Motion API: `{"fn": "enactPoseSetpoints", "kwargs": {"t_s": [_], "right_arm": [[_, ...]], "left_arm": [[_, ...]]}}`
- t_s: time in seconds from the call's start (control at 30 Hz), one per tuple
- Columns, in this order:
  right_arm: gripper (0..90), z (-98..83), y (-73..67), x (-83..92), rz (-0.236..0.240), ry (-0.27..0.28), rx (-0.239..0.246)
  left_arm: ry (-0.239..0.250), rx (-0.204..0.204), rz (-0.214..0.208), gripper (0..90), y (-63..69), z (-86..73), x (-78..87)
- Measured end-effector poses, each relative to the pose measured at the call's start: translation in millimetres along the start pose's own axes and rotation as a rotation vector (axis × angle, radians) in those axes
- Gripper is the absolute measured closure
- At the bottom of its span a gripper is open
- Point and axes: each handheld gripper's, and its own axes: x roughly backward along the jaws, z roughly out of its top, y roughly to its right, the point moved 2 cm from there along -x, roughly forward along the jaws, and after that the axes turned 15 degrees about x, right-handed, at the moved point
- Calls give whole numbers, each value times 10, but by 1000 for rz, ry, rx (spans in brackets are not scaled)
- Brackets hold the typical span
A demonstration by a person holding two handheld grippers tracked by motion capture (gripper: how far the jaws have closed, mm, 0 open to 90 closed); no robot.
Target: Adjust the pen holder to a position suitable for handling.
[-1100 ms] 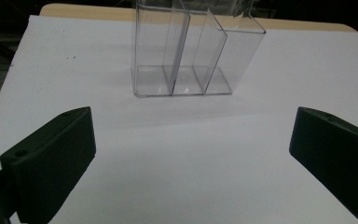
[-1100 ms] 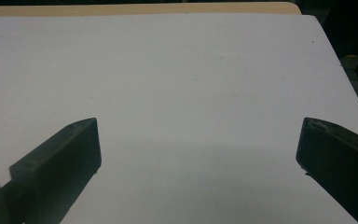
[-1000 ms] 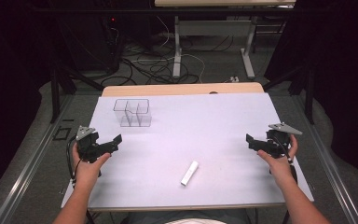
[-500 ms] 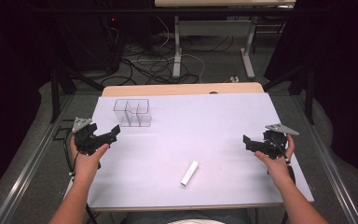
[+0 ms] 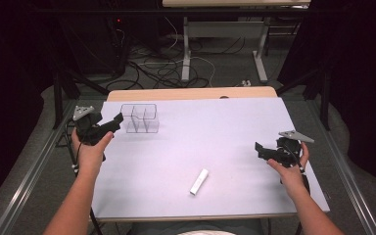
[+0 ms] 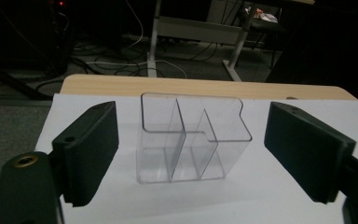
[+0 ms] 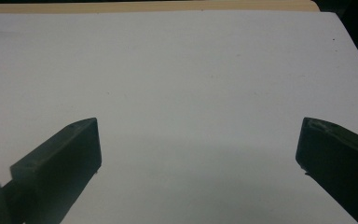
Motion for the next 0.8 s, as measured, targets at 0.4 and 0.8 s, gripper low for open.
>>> {"fn": "enactPoseSetpoints", "kwargs": {"t_s": [0.4, 0.8], "right_arm": [[0, -12, 9, -1, 7, -1, 0], [2, -26, 5, -6, 17, -9, -15]], "left_arm": [[10, -69, -5, 331, 213, 326, -111], [-9, -47, 30, 361, 215, 541, -290]]}}
